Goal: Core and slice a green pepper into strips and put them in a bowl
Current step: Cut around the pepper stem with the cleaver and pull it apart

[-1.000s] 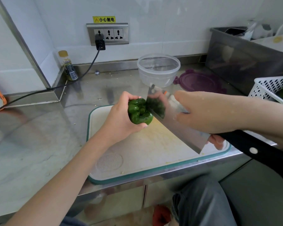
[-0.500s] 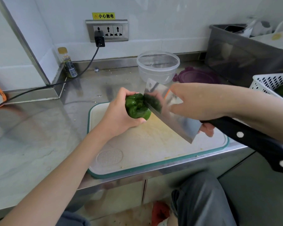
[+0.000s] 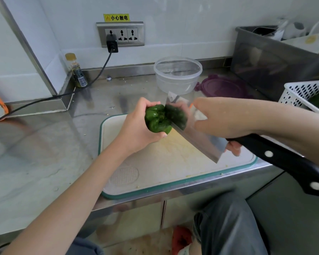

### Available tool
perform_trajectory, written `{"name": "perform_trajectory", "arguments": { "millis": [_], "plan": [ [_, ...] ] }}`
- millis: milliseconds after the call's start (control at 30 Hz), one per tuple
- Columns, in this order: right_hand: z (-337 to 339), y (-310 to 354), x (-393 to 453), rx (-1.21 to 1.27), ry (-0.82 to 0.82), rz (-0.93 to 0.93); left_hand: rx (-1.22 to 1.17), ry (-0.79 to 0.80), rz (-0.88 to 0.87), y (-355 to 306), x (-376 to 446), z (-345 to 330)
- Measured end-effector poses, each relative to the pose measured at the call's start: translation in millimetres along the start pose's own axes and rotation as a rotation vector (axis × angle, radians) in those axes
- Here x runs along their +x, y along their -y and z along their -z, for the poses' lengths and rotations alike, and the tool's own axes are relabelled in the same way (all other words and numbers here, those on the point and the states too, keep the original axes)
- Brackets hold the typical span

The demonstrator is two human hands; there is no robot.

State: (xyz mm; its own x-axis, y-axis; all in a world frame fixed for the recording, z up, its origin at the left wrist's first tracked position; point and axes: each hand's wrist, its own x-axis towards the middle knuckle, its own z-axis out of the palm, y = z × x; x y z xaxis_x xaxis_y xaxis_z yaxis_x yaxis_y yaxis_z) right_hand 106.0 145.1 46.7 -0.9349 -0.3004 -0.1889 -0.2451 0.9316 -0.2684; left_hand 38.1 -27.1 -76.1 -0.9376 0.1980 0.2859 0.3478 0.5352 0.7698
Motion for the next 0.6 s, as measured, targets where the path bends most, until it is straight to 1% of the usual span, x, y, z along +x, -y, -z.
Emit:
{"name": "perform_trajectory", "arguments": {
  "millis": [100,167,267,400,500,600],
  "plan": [
    [-2.3,-0.9,1.5,-0.010,0.015,0.013,-0.011,-0.014,0.011,1.9,-0.5,0.9],
    [-4.9,-0.7,-2.4,-0.006,-0.004,0.034,-0.008,-0.006,0.005,3.2,-0.1,1.0],
    [-5.6,-3.4,1.5,-0.018,-0.014,0.010,-0.018,0.011,0.001,3.4,1.9,1.7],
    [5.6,1.8,13.8,-0.057,0.057,-0.055,-0.026,0.010,0.012,6.3,2.9,4.3],
    [21.7,6.5,20.7,-0.077,0.179,-0.047,-0.039,0.010,0.016,7.8,3.7,5.0],
    [36.1,7.4,31.5,-0.142,0.219,-0.047,-0.051,-0.006,0.026,8.3,4.3,5.8]
  ]
}}
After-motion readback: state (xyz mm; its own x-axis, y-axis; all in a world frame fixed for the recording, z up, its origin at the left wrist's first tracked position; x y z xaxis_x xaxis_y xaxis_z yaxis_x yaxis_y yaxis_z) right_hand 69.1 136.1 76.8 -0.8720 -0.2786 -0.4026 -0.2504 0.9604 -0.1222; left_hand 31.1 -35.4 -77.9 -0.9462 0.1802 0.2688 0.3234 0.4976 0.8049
